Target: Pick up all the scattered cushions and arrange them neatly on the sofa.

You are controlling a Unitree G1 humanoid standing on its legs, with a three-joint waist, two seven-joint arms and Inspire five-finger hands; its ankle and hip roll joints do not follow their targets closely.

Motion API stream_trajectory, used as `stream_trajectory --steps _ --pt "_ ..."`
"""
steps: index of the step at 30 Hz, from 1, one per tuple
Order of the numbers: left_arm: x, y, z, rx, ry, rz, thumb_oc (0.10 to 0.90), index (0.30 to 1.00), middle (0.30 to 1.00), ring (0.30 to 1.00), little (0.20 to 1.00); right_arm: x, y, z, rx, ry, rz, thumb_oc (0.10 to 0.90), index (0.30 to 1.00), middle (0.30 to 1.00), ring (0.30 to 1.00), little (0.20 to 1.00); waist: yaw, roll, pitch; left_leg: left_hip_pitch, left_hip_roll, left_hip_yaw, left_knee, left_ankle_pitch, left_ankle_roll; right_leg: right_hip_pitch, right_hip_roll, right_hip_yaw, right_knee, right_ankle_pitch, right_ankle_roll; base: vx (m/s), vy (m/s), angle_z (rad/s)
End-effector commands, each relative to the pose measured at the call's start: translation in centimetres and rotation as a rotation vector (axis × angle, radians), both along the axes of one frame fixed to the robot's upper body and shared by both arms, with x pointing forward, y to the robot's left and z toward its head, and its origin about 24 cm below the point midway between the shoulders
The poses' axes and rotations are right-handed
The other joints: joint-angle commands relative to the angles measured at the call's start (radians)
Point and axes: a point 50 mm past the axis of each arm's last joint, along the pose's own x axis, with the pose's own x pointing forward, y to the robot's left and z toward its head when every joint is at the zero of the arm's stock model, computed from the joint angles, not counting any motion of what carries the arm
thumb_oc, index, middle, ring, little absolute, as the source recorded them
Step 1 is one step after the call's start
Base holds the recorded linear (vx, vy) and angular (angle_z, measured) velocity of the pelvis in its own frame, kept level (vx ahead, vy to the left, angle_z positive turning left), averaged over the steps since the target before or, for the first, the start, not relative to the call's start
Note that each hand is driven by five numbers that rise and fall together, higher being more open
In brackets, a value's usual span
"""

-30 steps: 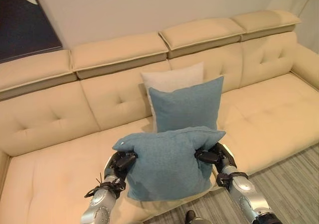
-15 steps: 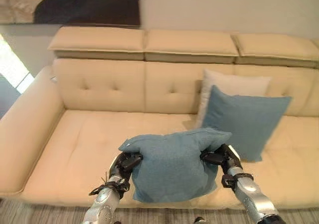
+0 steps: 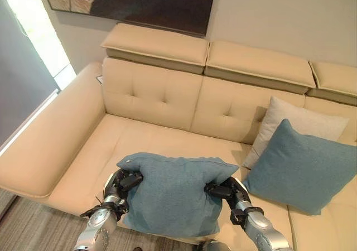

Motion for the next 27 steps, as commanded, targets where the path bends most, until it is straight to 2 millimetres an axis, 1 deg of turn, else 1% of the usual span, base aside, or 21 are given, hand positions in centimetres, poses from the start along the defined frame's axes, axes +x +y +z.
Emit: stream_trajectory --steps 1,2,3,4,5,6,7,8,9,10,11,12,14,16,17,19,20,23,25,26,27 --pt "4.4 -8.9 7.1 -0.146 -0.388 -0.31 0.4 0.3 0.3 0.3 0.3 4.7 7.4 7.7 0.25 -0.396 0.238 0.4 0.3 0.3 0.3 0.3 -0.021 -0.007 -0.049 0.162 -0.123 0.008 0.153 -0.231 0.024 -0.113 0.007 -0.055 0.079 -0.099 0.025 0.22 -0.066 0.12" --pt "4.1 -8.7 7.1 -0.147 -0.391 -0.306 0.4 0.3 0.3 0.3 0.3 4.6 7.4 7.7 0.252 -0.39 0.238 0.4 0.3 0.3 0.3 0.3 -0.02 -0.013 -0.058 0.144 -0.115 0.01 0.227 -0.222 0.006 -0.074 0.022 -0.056 0.047 -0.112 0.005 0.27 -0.079 0.09" --pt "3.7 -8.5 6.7 -0.146 -0.377 -0.294 0.4 0.3 0.3 0.3 0.3 4.5 7.6 7.5 0.256 -0.384 0.25 0.4 0.3 0.3 0.3 0.3 -0.025 -0.024 -0.07 0.114 -0.121 0.023 0.319 -0.151 -0.028 -0.051 0.029 -0.047 0.024 -0.098 -0.025 0.32 -0.149 0.07" --pt "3.4 -7.5 6.2 -0.147 -0.36 -0.247 0.4 0.3 0.3 0.3 0.3 4.6 8.1 7.6 0.265 -0.381 0.267 0.4 0.3 0.3 0.3 0.3 -0.007 -0.043 -0.066 0.031 -0.089 0.012 0.583 -0.013 -0.102 -0.001 0.06 0.012 0.014 -0.114 -0.059 0.32 -0.136 -0.11" --pt "3.2 -7.0 6.0 -0.141 -0.354 -0.216 0.4 0.3 0.3 0.3 0.3 4.8 8.5 7.6 0.256 -0.381 0.283 0.4 0.3 0.3 0.3 0.3 0.019 -0.06 -0.049 -0.045 -0.1 -0.022 0.757 0.058 -0.114 0.027 0.063 0.055 0.011 -0.118 -0.078 0.32 -0.142 -0.5" --pt "3.1 -6.5 6.0 -0.145 -0.352 -0.175 0.4 0.3 0.3 0.3 0.3 4.9 8.5 7.6 0.243 -0.376 0.291 0.4 0.3 0.3 0.3 0.3 0.041 -0.074 -0.031 -0.11 -0.096 -0.037 0.845 0.045 -0.098 0.042 0.063 0.089 0.012 -0.126 -0.09 0.2 -0.029 -1.14" --pt "3.1 -6.5 5.9 -0.157 -0.346 -0.154 0.4 0.3 0.3 0.3 0.3 4.9 8.5 7.7 0.238 -0.377 0.296 0.4 0.3 0.3 0.3 0.3 0.048 -0.076 -0.027 -0.135 -0.074 -0.037 0.853 0.019 -0.078 0.046 0.063 0.105 0.022 -0.134 -0.088 0.2 0.03 -1.5" --pt "3.2 -6.6 5.8 -0.167 -0.339 -0.142 0.4 0.3 0.3 0.3 0.3 4.9 8.7 7.7 0.234 -0.37 0.31 0.4 0.3 0.3 0.3 0.3 0.056 -0.076 -0.023 -0.156 -0.036 -0.027 0.832 -0.008 -0.056 0.057 0.06 0.119 0.028 -0.146 -0.082 0.15 0.052 -1.29" --pt "3.2 -6.6 5.8 -0.167 -0.34 -0.142 0.4 0.3 0.3 0.3 0.3 5.0 8.7 7.7 0.234 -0.37 0.309 0.4 0.3 0.3 0.3 0.3 0.056 -0.079 -0.025 -0.157 -0.04 -0.025 0.827 -0.004 -0.055 0.055 0.056 0.12 0.027 -0.144 -0.082 0.26 0.167 -0.81" --pt "3.2 -6.7 5.9 -0.16 -0.345 -0.141 0.4 0.3 0.3 0.3 0.3 5.2 8.8 8.1 0.213 -0.387 0.329 0.4 0.3 0.3 0.3 0.3 0.079 -0.069 -0.021 -0.167 0.029 -0.033 0.668 -0.051 -0.018 0.079 0.061 0.162 0.034 -0.165 -0.063 0.27 0.202 -0.48" --pt "3.2 -6.5 5.9 -0.155 -0.346 -0.131 0.4 0.3 0.3 0.3 0.3 5.3 8.7 8.3 0.198 -0.394 0.337 0.4 0.3 0.3 0.3 0.3 0.086 -0.066 -0.022 -0.147 0.047 -0.043 0.565 -0.056 -0.012 0.084 0.063 0.184 0.037 -0.166 -0.053 0.28 0.2 -0.23" --pt "3.2 -6.5 5.9 -0.155 -0.346 -0.131 0.4 0.3 0.3 0.3 0.3 5.3 8.7 8.3 0.198 -0.395 0.337 0.4 0.3 0.3 0.3 0.3 0.087 -0.069 -0.023 -0.145 0.043 -0.041 0.558 -0.05 -0.011 0.083 0.06 0.186 0.034 -0.164 -0.053 0.18 0.173 -0.32" --pt "3.3 -6.1 6.2 -0.146 -0.359 -0.099 0.4 0.3 0.3 0.3 0.3 5.8 8.7 8.8 0.16 -0.418 0.362 0.4 0.3 0.3 0.3 0.3 0.104 -0.056 -0.023 -0.137 0.087 -0.112 0.335 -0.025 -0.026 0.099 0.07 0.235 0.045 -0.182 -0.033 0.24 0.26 -0.27" --pt "3.6 -5.6 6.3 -0.147 -0.369 -0.063 0.4 0.3 0.3 0.3 0.3 6.6 8.7 9.5 0.124 -0.445 0.379 0.4 0.3 0.3 0.3 0.3 0.125 -0.044 -0.023 -0.133 0.101 -0.222 0.189 0.035 -0.058 0.123 0.077 0.284 0.044 -0.195 -0.017 0.32 0.333 -0.44" --pt "3.8 -5.3 6.5 -0.138 -0.386 -0.039 0.4 0.3 0.3 0.3 0.3 7.5 8.9 10.5 0.074 -0.481 0.415 0.4 0.3 0.3 0.3 0.3 0.136 -0.025 -0.036 -0.123 0.108 -0.276 0.109 0.045 -0.074 0.146 0.079 0.313 0.041 -0.213 0.001 0.27 0.268 -0.74" --pt "4.1 -5.4 6.5 -0.128 -0.383 -0.051 0.4 0.3 0.3 0.3 0.3 7.9 8.7 10.8 0.035 -0.491 0.424 0.4 0.3 0.3 0.3 0.3 0.137 -0.016 -0.052 -0.099 0.113 -0.262 0.077 0.042 -0.086 0.153 0.072 0.316 0.041 -0.218 0.013 0.28 0.259 -0.78" --pt "4.2 -5.3 6.9 -0.105 -0.394 -0.063 0.4 0.3 0.3 0.3 0.3 8.3 8.5 11.4 0.017 -0.513 0.424 0.4 0.3 0.3 0.3 0.3 0.144 -0.024 -0.074 -0.078 0.092 -0.257 0.065 0.031 -0.093 0.169 0.05 0.316 0.023 -0.201 0.024 0.37 0.308 -0.82" --pt "5.3 -4.4 7.9 -0.036 -0.43 -0.057 0.4 0.3 0.3 0.3 0.3 9.6 8.2 13.5 -0.044 -0.576 0.441 0.4 0.3 0.3 0.3 0.3 0.16 -0.048 -0.091 -0.053 0.058 -0.225 0.039 0.016 -0.084 0.185 0.012 0.322 -0.012 -0.174 0.053 0.24 0.161 -0.28" --pt "7.0 -3.5 10.0 0.038 -0.502 -0.048 0.4 0.3 0.3 0.3 0.3 11.2 7.7 16.1 -0.155 -0.648 0.465 0.4 0.3 0.3 0.3 0.3 0.167 -0.062 -0.094 -0.045 0.042 -0.2 0.02 0.01 -0.075 0.174 -0.007 0.333 -0.026 -0.157 0.07 0.1 0.08 -0.04" --pt "7.1 -3.5 10.1 0.037 -0.504 -0.047 0.4 0.3 0.3 0.3 0.3 11.3 7.7 16.1 -0.155 -0.65 0.465 0.4 0.3 0.3 0.3 0.3 0.168 -0.062 -0.092 -0.043 0.041 -0.198 0.019 0.01 -0.074 0.175 -0.008 0.335 -0.025 -0.157 0.07 0.06 0.062 -0.13" --pt "9.5 -2.9 13.0 0.102 -0.589 -0.024 0.4 0.3 0.3 0.3 0.3 13.1 7.0 19.1 -0.256 -0.716 0.461 0.4 0.3 0.3 0.3 0.3 0.166 -0.069 -0.092 -0.046 0.029 -0.177 0.0 0.009 -0.07 0.152 -0.025 0.347 -0.039 -0.139 0.086 -0.04 0.046 -0.14"
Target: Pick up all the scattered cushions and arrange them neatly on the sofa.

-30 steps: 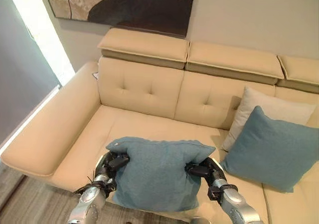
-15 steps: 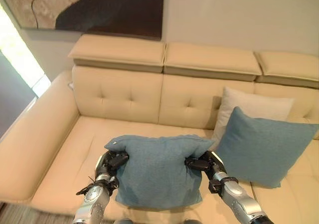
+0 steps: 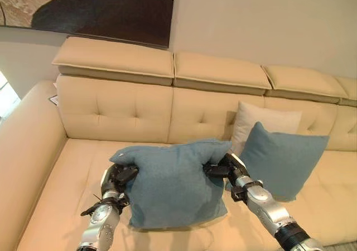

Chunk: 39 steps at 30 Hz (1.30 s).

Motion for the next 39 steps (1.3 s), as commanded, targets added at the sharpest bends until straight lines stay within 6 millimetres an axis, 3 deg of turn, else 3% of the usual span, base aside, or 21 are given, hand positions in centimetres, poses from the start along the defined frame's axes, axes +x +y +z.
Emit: stream_trajectory --steps 1,2,3,4,5,6,7,8,9,10,13,15,23,31,37,39 --pt "9.5 -5.8 13.3 0.121 -0.56 -0.231 0.4 0.3 0.3 0.3 0.3 5.5 4.7 13.6 -0.009 -0.481 0.222 0.4 0.3 0.3 0.3 0.3 0.009 0.02 -0.053 -0.078 0.024 0.028 -0.004 0.019 0.004 0.025 -0.026 -0.008 0.08 -0.168 0.017 -0.04 0.046 -0.11" --pt "9.6 -5.8 13.4 0.121 -0.564 -0.23 0.4 0.3 0.3 0.3 0.3 5.6 4.7 13.8 -0.009 -0.485 0.222 0.4 0.3 0.3 0.3 0.3 0.01 0.02 -0.049 -0.079 0.023 0.029 -0.003 0.019 0.005 0.023 -0.027 -0.006 0.082 -0.168 0.017 -0.15 0.022 -0.07" --pt "10.7 -5.8 15.4 0.149 -0.619 -0.219 0.4 0.3 0.3 0.3 0.3 6.3 4.8 15.6 -0.037 -0.53 0.223 0.4 0.3 0.3 0.3 0.3 0.007 0.023 -0.036 -0.098 0.018 0.033 -0.006 0.021 0.006 -0.004 -0.032 0.001 0.08 -0.159 0.023 -0.32 0.052 -0.06" --pt "12.9 -6.5 20.3 0.19 -0.734 -0.196 0.4 0.3 0.3 0.3 0.3 7.8 5.5 20.0 -0.123 -0.638 0.223 0.4 0.3 0.3 0.3 0.3 -0.005 0.037 0.006 -0.158 0.011 0.045 -0.007 0.03 0.007 -0.093 -0.043 0.027 0.086 -0.134 0.035 -0.32 0.051 -0.13" --pt "13.0 -6.5 20.5 0.189 -0.74 -0.195 0.4 0.3 0.3 0.3 0.3 7.8 5.5 20.2 -0.124 -0.644 0.223 0.4 0.3 0.3 0.3 0.3 -0.004 0.038 0.008 -0.163 0.011 0.046 -0.005 0.03 0.007 -0.1 -0.043 0.028 0.089 -0.134 0.035 -0.46 0.083 -0.25" --pt "14.3 -6.7 24.6 0.227 -0.833 -0.147 0.4 0.3 0.3 0.3 0.3 8.8 5.8 23.2 -0.167 -0.71 0.187 0.4 0.3 0.3 0.3 0.3 -0.018 0.053 0.038 -0.227 0.005 0.053 0.004 0.041 0.007 -0.178 -0.048 0.047 0.098 -0.113 0.042 -0.22 0.043 -0.28" --pt "14.4 -6.6 24.8 0.227 -0.837 -0.146 0.4 0.3 0.3 0.3 0.3 8.8 5.8 23.3 -0.167 -0.715 0.187 0.4 0.3 0.3 0.3 0.3 -0.018 0.053 0.038 -0.232 0.005 0.054 0.006 0.041 0.007 -0.184 -0.048 0.049 0.1 -0.113 0.042 -0.29 0.059 -0.26" --pt "14.8 -6.9 26.6 0.231 -0.874 -0.124 0.4 0.3 0.3 0.3 0.3 9.0 5.8 24.5 -0.176 -0.747 0.161 0.4 0.3 0.3 0.3 0.3 -0.025 0.061 0.05 -0.257 0.002 0.059 0.006 0.048 0.008 -0.212 -0.052 0.054 0.1 -0.102 0.046 -0.14 0.034 -0.07" --pt "15.1 -6.9 30.1 0.252 -0.953 -0.066 0.4 0.3 0.3 0.3 0.3 9.3 6.1 26.7 -0.203 -0.81 0.136 0.4 0.3 0.3 0.3 0.3 -0.037 0.07 0.068 -0.296 -0.002 0.064 0.004 0.058 0.009 -0.263 -0.055 0.066 0.1 -0.086 0.052 -0.14 0.034 -0.04" --pt "15.1 -6.9 30.3 0.253 -0.957 -0.065 0.4 0.3 0.3 0.3 0.3 9.3 6.2 26.8 -0.203 -0.814 0.136 0.4 0.3 0.3 0.3 0.3 -0.037 0.07 0.068 -0.3 -0.002 0.064 0.004 0.059 0.009 -0.267 -0.055 0.067 0.102 -0.086 0.052 -0.07 0.019 -0.03" --pt "14.1 -6.6 35.8 0.371 -1.114 0.039 0.4 0.3 0.3 0.3 0.3 9.2 5.8 30.5 -0.327 -0.958 0.08 0.4 0.3 0.3 0.3 0.3 -0.044 0.085 0.092 -0.363 -0.006 0.066 0.011 0.069 0.008 -0.331 -0.067 0.085 0.094 -0.061 0.064 -0.02 0.027 -0.2" --pt "13.4 -6.4 38.7 0.438 -1.189 0.116 0.4 0.3 0.3 0.3 0.3 9.5 5.5 32.1 -0.307 -0.995 0.01 0.4 0.3 0.3 0.3 0.3 -0.043 0.098 0.099 -0.392 -0.011 0.07 0.001 0.075 0.007 -0.359 -0.081 0.086 0.075 -0.046 0.071 0.05 0.009 -0.14" --pt "13.6 -5.0 40.1 0.466 -1.148 0.285 0.4 0.3 0.3 0.3 0.3 10.3 3.5 33.2 -0.322 -0.994 -0.162 0.4 0.3 0.3 0.3 0.3 -0.021 0.108 0.116 -0.459 -0.027 0.064 -0.021 0.105 0.003 -0.404 -0.096 0.075 0.039 -0.017 0.079 0.03 -0.026 -0.12" --pt "13.7 -1.7 39.3 0.485 -1.056 0.491 0.4 0.3 0.3 0.3 0.3 9.6 3.7 35.1 -0.292 -1.091 -0.211 0.4 0.3 0.3 0.3 0.3 0.006 0.078 0.146 -0.486 -0.019 0.043 0.005 0.099 -0.001 -0.402 -0.083 0.062 0.037 -0.027 0.075 0.02 -0.056 0.12" --pt "13.0 2.8 39.8 0.418 -0.982 0.669 0.4 0.3 0.3 0.3 0.3 8.9 7.1 36.3 -0.224 -1.15 -0.172 0.4 0.3 0.3 0.3 0.3 0.041 0.056 0.147 -0.472 -0.009 0.021 0.014 0.083 -0.003 -0.37 -0.069 0.031 0.05 -0.054 0.07 0.04 -0.068 0.07" --pt "12.8 3.4 40.1 0.423 -0.971 0.69 0.4 0.3 0.3 0.3 0.3 8.8 7.4 36.6 -0.18 -1.15 -0.173 0.4 0.3 0.3 0.3 0.3 0.049 0.054 0.147 -0.474 -0.009 0.017 0.017 0.082 -0.004 -0.366 -0.07 0.023 0.049 -0.053 0.071 0.03 -0.044 0.05"
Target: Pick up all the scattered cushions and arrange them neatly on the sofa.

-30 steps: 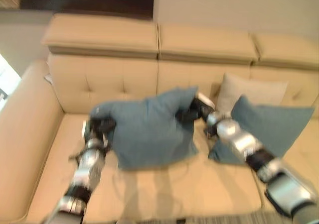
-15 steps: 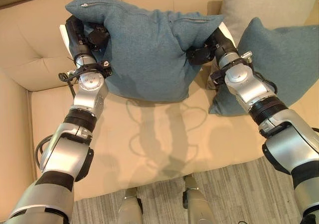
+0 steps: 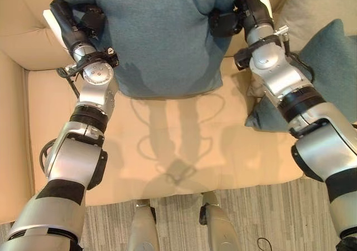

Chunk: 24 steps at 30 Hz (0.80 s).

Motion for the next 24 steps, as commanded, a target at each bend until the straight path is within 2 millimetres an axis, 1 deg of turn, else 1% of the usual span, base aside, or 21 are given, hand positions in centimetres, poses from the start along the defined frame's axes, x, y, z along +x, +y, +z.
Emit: stream_trajectory --steps 1,5,6,7,8,9,10,11,12,13,15,16,17,18,19,20,22,23,24 --pt "-3.8 3.1 9.5 0.099 -0.335 0.166 0.4 0.3 0.3 0.3 0.3 -2.1 2.5 6.0 0.04 -0.246 0.082 0.4 0.3 0.3 0.3 0.3 0.047 -0.027 -0.072 -0.012 -0.014 -0.034 0.052 -0.063 0.015 0.064 -0.091 0.02 0.13 -0.228 0.088 0.04 -0.033 0.08" --pt "-4.2 4.0 10.2 0.109 -0.331 0.19 0.4 0.3 0.3 0.3 0.3 -2.1 2.4 6.3 0.077 -0.249 0.085 0.4 0.3 0.3 0.3 0.3 0.059 -0.027 -0.069 -0.015 -0.017 -0.042 0.056 -0.07 0.014 0.072 -0.09 0.005 0.135 -0.236 0.089 0.01 -0.02 0.1" --pt "-4.2 4.0 10.2 0.116 -0.322 0.192 0.4 0.3 0.3 0.3 0.3 -2.1 2.2 6.3 0.097 -0.248 0.084 0.4 0.3 0.3 0.3 0.3 0.062 -0.027 -0.067 -0.024 -0.019 -0.044 0.057 -0.063 0.015 0.068 -0.09 0.002 0.135 -0.23 0.089 0.01 -0.022 0.17" --pt "-3.8 3.5 10.2 0.157 -0.288 0.165 0.4 0.3 0.3 0.3 0.3 -1.7 1.6 5.8 0.097 -0.225 0.056 0.4 0.3 0.3 0.3 0.3 0.063 -0.026 -0.064 -0.027 -0.02 -0.047 0.056 -0.062 0.015 0.067 -0.091 -0.004 0.139 -0.231 0.089 0.0 -0.015 0.2" --pt "-3.8 3.5 10.3 0.158 -0.287 0.164 0.4 0.3 0.3 0.3 0.3 -1.7 1.5 5.8 0.099 -0.224 0.055 0.4 0.3 0.3 0.3 0.3 0.063 -0.026 -0.064 -0.023 -0.02 -0.048 0.057 -0.068 0.014 0.071 -0.091 -0.005 0.141 -0.238 0.089 0.0 -0.025 0.23" --pt "-3.3 2.6 10.2 0.181 -0.275 0.114 0.4 0.3 0.3 0.3 0.3 -1.2 1.1 5.0 0.103 -0.186 0.033 0.584 0.575 0.575 0.575 0.575 0.065 -0.026 -0.057 -0.033 -0.022 -0.051 0.058 -0.061 0.015 0.065 -0.09 -0.008 0.14 -0.231 0.089 0.01 -0.015 0.2" --pt "-3.3 2.6 10.2 0.181 -0.274 0.112 0.4 0.3 0.3 0.3 0.3 -1.2 1.1 5.0 0.104 -0.184 0.033 0.8 0.9 0.9 0.9 0.9 0.065 -0.026 -0.056 -0.029 -0.021 -0.051 0.059 -0.068 0.014 0.069 -0.09 -0.009 0.143 -0.238 0.089 -0.03 -0.013 0.2" --pt "-2.2 1.0 9.3 0.273 -0.205 0.03 0.585 0.578 0.578 0.578 0.578 -0.6 0.2 3.8 0.1 -0.138 -0.013 0.8 0.9 0.9 0.9 0.9 0.063 -0.023 -0.045 -0.034 -0.023 -0.051 0.06 -0.064 0.014 0.069 -0.091 -0.014 0.141 -0.233 0.089 0.0 -0.006 0.12" --pt "-2.2 1.0 9.3 0.274 -0.204 0.029 0.765 0.848 0.848 0.848 0.848 -0.6 0.2 3.8 0.101 -0.138 -0.013 0.8 0.9 0.9 0.9 0.9 0.063 -0.024 -0.045 -0.034 -0.023 -0.051 0.06 -0.064 0.014 0.069 -0.091 -0.014 0.141 -0.233 0.089 -0.03 -0.007 0.1" --pt "-1.8 0.2 9.1 0.343 -0.16 0.012 0.8 0.9 0.9 0.9 0.9 -0.3 -0.5 3.4 0.085 -0.122 -0.049 0.8 0.9 0.9 0.9 0.9 0.062 -0.021 -0.041 -0.037 -0.024 -0.054 0.061 -0.062 0.014 0.067 -0.092 -0.015 0.142 -0.231 0.09 -0.02 -0.002 0.06" --pt "-0.6 -1.4 7.6 0.41 -0.066 -0.056 0.8 0.9 0.9 0.9 0.9 0.1 -1.6 2.6 0.054 -0.084 -0.115 0.8 0.9 0.9 0.9 0.9 0.063 -0.015 -0.027 -0.042 -0.027 -0.058 0.063 -0.059 0.017 0.068 -0.093 -0.021 0.145 -0.231 0.088 -0.04 0.0 0.05" --pt "-0.4 -1.7 7.1 0.401 -0.06 -0.054 0.8 0.9 0.9 0.9 0.9 0.4 -1.9 2.0 0.029 -0.065 -0.159 0.8 0.9 0.9 0.9 0.9 0.066 -0.013 -0.02 -0.047 -0.028 -0.06 0.067 -0.06 0.017 0.067 -0.094 -0.023 0.148 -0.232 0.087 -0.03 0.0 0.06" --pt "-0.4 -1.7 7.1 0.401 -0.06 -0.053 0.8 0.9 0.9 0.9 0.9 0.4 -1.9 2.0 0.029 -0.065 -0.159 0.8 0.9 0.9 0.9 0.9 0.066 -0.013 -0.019 -0.046 -0.028 -0.06 0.067 -0.06 0.017 0.067 -0.094 -0.023 0.149 -0.233 0.087 -0.03 -0.031 0.06" --pt "0.4 -2.9 5.6 0.368 -0.002 -0.096 0.8 0.9 0.9 0.9 0.9 0.7 -2.9 1.2 0.029 -0.037 -0.236 0.8 0.9 0.9 0.9 0.9 0.065 -0.016 -0.009 -0.051 -0.032 -0.061 0.072 -0.059 0.017 0.067 -0.093 -0.025 0.147 -0.234 0.084 -0.02 -0.035 0.05" --pt "0.6 -3.2 5.3 0.372 0.017 -0.108 0.8 0.9 0.9 0.9 0.9 0.8 -3.2 1.0 0.036 -0.026 -0.253 0.8 0.9 0.9 0.9 0.9 0.063 -0.016 -0.006 -0.052 -0.033 -0.06 0.072 -0.058 0.017 0.066 -0.093 -0.026 0.149 -0.234 0.084 -0.02 -0.035 0.05" --pt "0.6 -3.2 5.3 0.372 0.017 -0.108 0.8 0.9 0.9 0.9 0.9 0.8 -3.2 1.0 0.036 -0.026 -0.253 0.8 0.9 0.9 0.9 0.9 0.064 -0.016 -0.006 -0.052 -0.033 -0.06 0.072 -0.058 0.017 0.066 -0.093 -0.026 0.149 -0.234 0.084 -0.02 -0.004 0.03" --pt "1.0 -3.0 4.3 0.395 0.112 -0.095 0.8 0.9 0.9 0.9 0.9 0.9 -3.8 0.6 0.031 -0.006 -0.284 0.8 0.9 0.9 0.9 0.9 0.06 -0.013 -0.003 -0.051 -0.033 -0.059 0.067 -0.053 0.016 0.065 -0.089 -0.023 0.148 -0.235 0.081 -0.02 0.002 0.01" --pt "1.3 -2.7 3.4 0.36 0.163 -0.092 0.8 0.9 0.9 0.9 0.9 1.0 -4.0 0.4 0.039 0.001 -0.304 0.8 0.9 0.9 0.9 0.9 0.057 -0.01 -0.001 -0.047 -0.033 -0.056 0.064 -0.052 0.016 0.067 -0.088 -0.022 0.146 -0.235 0.08 0.0 0.0 0.0" --pt "1.3 -2.7 3.4 0.36 0.163 -0.092 0.8 0.9 0.9 0.9 0.9 1.0 -4.0 0.4 0.039 0.001 -0.304 0.8 0.9 0.9 0.9 0.9 0.057 -0.01 0.0 -0.047 -0.033 -0.056 0.063 -0.052 0.016 0.067 -0.088 -0.022 0.146 -0.235 0.08 0.0 0.0 0.0"
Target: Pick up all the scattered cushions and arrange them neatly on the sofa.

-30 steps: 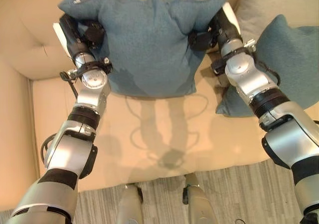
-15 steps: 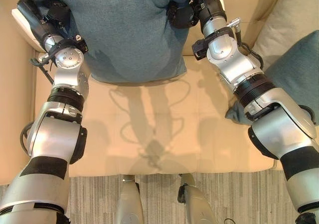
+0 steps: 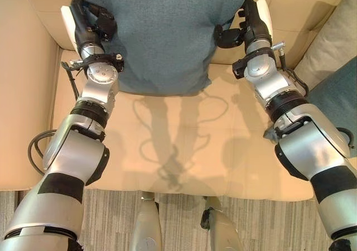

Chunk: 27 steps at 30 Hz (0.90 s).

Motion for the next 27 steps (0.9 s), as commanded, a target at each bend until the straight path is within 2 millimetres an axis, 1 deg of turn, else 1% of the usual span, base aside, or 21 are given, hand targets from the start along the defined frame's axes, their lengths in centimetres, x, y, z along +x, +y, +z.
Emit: stream_trajectory --steps 1,2,3,4,6,7,8,9,10,11,12,13,14,15,16,17,23,24,25,26,27 --pt "-0.2 0.1 4.6 0.074 -0.028 0.039 0.8 0.9 0.9 0.9 0.9 -0.7 -0.7 4.3 -0.002 -0.138 -0.078 0.8 0.9 0.9 0.9 0.9 -0.006 -0.008 0.0 -0.005 -0.007 0.017 0.042 -0.059 0.02 0.046 -0.069 0.039 0.144 -0.205 0.073 0.0 0.0 0.0" --pt "-0.3 0.7 4.4 0.085 0.0 0.068 0.8 0.9 0.9 0.9 0.9 -0.7 -0.8 4.2 0.055 -0.136 -0.074 0.8 0.9 0.9 0.9 0.9 -0.007 -0.005 0.0 -0.002 -0.008 0.018 0.042 -0.059 0.02 0.047 -0.069 0.041 0.143 -0.206 0.072 0.0 0.0 0.0" --pt "-0.3 1.5 4.2 0.117 0.043 0.103 0.8 0.9 0.9 0.9 0.9 -0.7 -1.0 4.1 0.166 -0.145 -0.055 0.8 0.9 0.9 0.9 0.9 -0.009 -0.003 -0.002 0.001 -0.007 0.019 0.042 -0.06 0.021 0.049 -0.068 0.043 0.142 -0.205 0.073 -0.02 0.037 0.01" --pt "-0.4 2.6 3.5 0.085 0.09 0.132 0.8 0.9 0.9 0.9 0.9 -0.8 -0.8 4.2 0.258 -0.157 -0.029 0.8 0.9 0.9 0.9 0.9 -0.012 0.001 -0.006 0.007 -0.007 0.022 0.041 -0.063 0.022 0.052 -0.067 0.046 0.139 -0.207 0.073 0.0 0.0 0.0" --pt "-0.5 3.1 3.5 0.073 0.1 0.139 0.8 0.9 0.9 0.9 0.9 -0.8 -0.5 4.2 0.297 -0.163 0.002 0.8 0.9 0.9 0.9 0.9 -0.013 0.002 -0.008 0.011 -0.006 0.022 0.04 -0.065 0.023 0.055 -0.066 0.048 0.139 -0.208 0.072 0.0 0.0 0.0" --pt "-1.0 4.3 3.9 0.067 0.097 0.194 0.8 0.9 0.9 0.9 0.9 -1.2 -0.1 4.9 0.409 -0.203 0.076 0.8 0.9 0.9 0.9 0.9 -0.017 0.002 -0.015 0.021 -0.005 0.025 0.04 -0.07 0.023 0.063 -0.066 0.05 0.139 -0.214 0.072 0.0 0.0 0.0" --pt "-1.0 4.3 4.0 0.067 0.096 0.194 0.8 0.9 0.9 0.9 0.9 -1.2 -0.1 4.9 0.409 -0.203 0.076 0.8 0.9 0.9 0.9 0.9 -0.017 0.002 -0.016 0.017 -0.005 0.024 0.039 -0.064 0.024 0.06 -0.066 0.05 0.137 -0.208 0.072 0.0 0.0 0.0" --pt "-1.2 4.9 4.1 0.057 0.093 0.222 0.8 0.9 0.9 0.9 0.9 -1.3 0.2 5.0 0.45 -0.22 0.113 0.8 0.9 0.9 0.9 0.9 -0.021 0.0 -0.02 0.023 -0.003 0.026 0.039 -0.066 0.023 0.063 -0.067 0.051 0.137 -0.209 0.072 0.02 -0.007 -0.05" --pt "-2.0 6.6 4.9 0.038 0.063 0.293 0.8 0.9 0.9 0.9 0.9 -1.7 0.7 5.1 0.528 -0.254 0.18 0.8 0.9 0.9 0.9 0.9 -0.032 -0.005 -0.029 0.039 0.002 0.032 0.04 -0.076 0.02 0.074 -0.065 0.056 0.141 -0.221 0.071 0.01 -0.007 -0.06" --pt "-2.0 6.6 4.9 0.038 0.063 0.293 0.8 0.9 0.9 0.9 0.9 -1.7 0.7 5.1 0.528 -0.255 0.181 0.8 0.9 0.9 0.9 0.9 -0.033 -0.006 -0.029 0.035 0.001 0.032 0.039 -0.07 0.021 0.071 -0.066 0.056 0.139 -0.215 0.071 0.01 0.004 -0.05" --pt "-2.1 6.8 5.0 0.047 0.063 0.306 0.8 0.9 0.9 0.9 0.9 -1.7 1.2 4.7 0.552 -0.256 0.208 0.8 0.9 0.9 0.9 0.9 -0.039 -0.006 -0.032 0.041 0.002 0.035 0.04 -0.072 0.021 0.074 -0.066 0.059 0.139 -0.215 0.07 0.01 0.023 -0.05" --pt "-2.5 7.6 5.2 0.023 0.051 0.313 0.8 0.9 0.9 0.9 0.9 -1.8 1.8 4.0 0.655 -0.257 0.258 0.8 0.9 0.9 0.9 0.9 -0.048 -0.003 -0.036 0.054 0.006 0.039 0.043 -0.082 0.02 0.083 -0.066 0.06 0.142 -0.224 0.068 0.01 0.023 -0.07" --pt "-2.5 7.7 5.2 0.023 0.051 0.313 0.8 0.9 0.9 0.9 0.9 -1.8 1.8 4.0 0.655 -0.257 0.258 0.8 0.9 0.9 0.9 0.9 -0.048 -0.003 -0.037 0.05 0.006 0.038 0.043 -0.076 0.021 0.079 -0.066 0.061 0.14 -0.217 0.068 0.0 0.02 -0.07" --pt "-2.9 8.6 5.6 0.001 0.034 0.323 0.8 0.9 0.9 0.9 0.9 -1.9 2.4 3.0 0.69 -0.237 0.306 0.8 0.9 0.9 0.9 0.9 -0.055 0.002 -0.039 0.059 0.008 0.041 0.049 -0.082 0.022 0.085 -0.067 0.063 0.145 -0.22 0.068 -0.02 0.012 -0.08" --pt "-2.9 8.6 5.6 0.001 0.034 0.323 0.8 0.9 0.9 0.9 0.9 -1.9 2.4 3.0 0.69 -0.237 0.305 0.8 0.9 0.9 0.9 0.9 -0.055 0.002 -0.04 0.059 0.008 0.041 0.048 -0.081 0.022 0.084 -0.067 0.063 0.144 -0.219 0.068 -0.01 0.029 -0.07" --pt "-3.2 9.3 5.9 -0.059 0.017 0.307 0.8 0.9 0.9 0.9 0.9 -1.9 3.1 1.8 0.681 -0.194 0.349 0.8 0.9 0.9 0.9 0.9 -0.062 0.004 -0.043 0.067 0.009 0.048 0.054 -0.088 0.024 0.086 -0.068 0.067 0.146 -0.218 0.068 -0.01 0.021 -0.06" --pt "-3.7 10.0 6.8 -0.083 -0.002 0.277 0.8 0.9 0.9 0.9 0.9 -2.0 3.7 -0.2 0.617 -0.14 0.392 0.8 0.9 0.9 0.9 0.9 -0.079 0.012 -0.039 0.082 0.014 0.062 0.07 -0.095 0.026 0.093 -0.071 0.077 0.153 -0.216 0.068 -0.02 0.023 -0.06" --pt "-3.6 9.6 7.4 -0.1 -0.029 0.236 0.8 0.9 0.9 0.9 0.9 -1.9 3.8 -1.3 0.562 -0.098 0.389 0.8 0.9 0.9 0.9 0.9 -0.086 0.013 -0.04 0.087 0.015 0.064 0.073 -0.097 0.027 0.095 -0.073 0.079 0.154 -0.215 0.068 -0.02 0.006 -0.06" --pt "-3.6 9.6 7.4 -0.102 -0.028 0.235 0.8 0.9 0.9 0.9 0.9 -1.9 3.8 -1.3 0.561 -0.097 0.388 0.8 0.9 0.9 0.9 0.9 -0.086 0.014 -0.04 0.087 0.015 0.064 0.073 -0.097 0.027 0.095 -0.073 0.079 0.155 -0.216 0.069 -0.01 0.013 -0.1" --pt "-3.6 9.4 7.9 -0.076 -0.043 0.215 0.8 0.9 0.9 0.9 0.9 -2.0 3.9 -1.4 0.508 -0.084 0.395 0.8 0.9 0.9 0.9 0.9 -0.091 0.015 -0.04 0.093 0.016 0.065 0.073 -0.099 0.028 0.099 -0.073 0.079 0.156 -0.217 0.068 -0.01 0.007 -0.1" --pt "-3.7 9.6 7.7 -0.054 -0.032 0.224 0.8 0.9 0.9 0.9 0.9 -2.1 3.9 -1.4 0.457 -0.079 0.402 0.8 0.9 0.9 0.9 0.9 -0.095 0.014 -0.042 0.095 0.016 0.067 0.073 -0.098 0.028 0.1 -0.073 0.081 0.156 -0.215 0.068 0.0 0.008 -0.1"
